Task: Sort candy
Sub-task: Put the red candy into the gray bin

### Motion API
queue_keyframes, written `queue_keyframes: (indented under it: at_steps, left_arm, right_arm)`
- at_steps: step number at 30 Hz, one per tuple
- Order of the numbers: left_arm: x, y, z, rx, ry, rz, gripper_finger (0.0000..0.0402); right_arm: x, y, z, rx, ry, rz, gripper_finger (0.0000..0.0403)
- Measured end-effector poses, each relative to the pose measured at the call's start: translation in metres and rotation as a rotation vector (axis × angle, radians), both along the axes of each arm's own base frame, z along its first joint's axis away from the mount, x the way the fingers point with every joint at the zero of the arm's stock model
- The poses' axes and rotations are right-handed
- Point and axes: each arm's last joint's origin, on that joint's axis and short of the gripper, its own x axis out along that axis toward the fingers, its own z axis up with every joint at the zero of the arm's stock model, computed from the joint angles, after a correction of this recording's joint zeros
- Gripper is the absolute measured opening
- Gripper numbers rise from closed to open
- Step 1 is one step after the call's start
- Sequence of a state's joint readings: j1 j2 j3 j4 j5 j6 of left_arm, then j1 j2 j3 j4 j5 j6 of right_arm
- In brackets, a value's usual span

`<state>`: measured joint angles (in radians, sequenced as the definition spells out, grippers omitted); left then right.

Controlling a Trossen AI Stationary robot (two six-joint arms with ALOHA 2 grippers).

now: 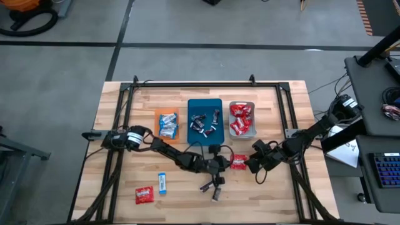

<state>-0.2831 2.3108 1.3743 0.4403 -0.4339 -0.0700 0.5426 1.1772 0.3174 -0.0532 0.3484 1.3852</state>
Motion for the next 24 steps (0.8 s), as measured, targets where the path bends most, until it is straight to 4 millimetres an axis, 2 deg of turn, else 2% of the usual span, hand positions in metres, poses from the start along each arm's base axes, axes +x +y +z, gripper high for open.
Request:
queue_keyframes:
  at_steps: [9, 19, 24]
  left_arm:
    - [-0.003, 0.001, -0.005, -0.001, 0.054, 0.009, 0.0]
    - [-0.005, 0.002, -0.008, -0.021, 0.073, 0.024, 0.0]
    - [-0.005, 0.001, -0.015, -0.034, 0.077, 0.035, 0.0]
  right_arm:
    - [0.007, 0.002, 0.003, 0.01, -0.085, 0.013, 0.0265]
    - [0.023, 0.01, -0.01, -0.01, -0.118, 0.029, 0.0264]
    - [0.031, 0.013, -0.01, -0.054, -0.118, 0.051, 0.0251]
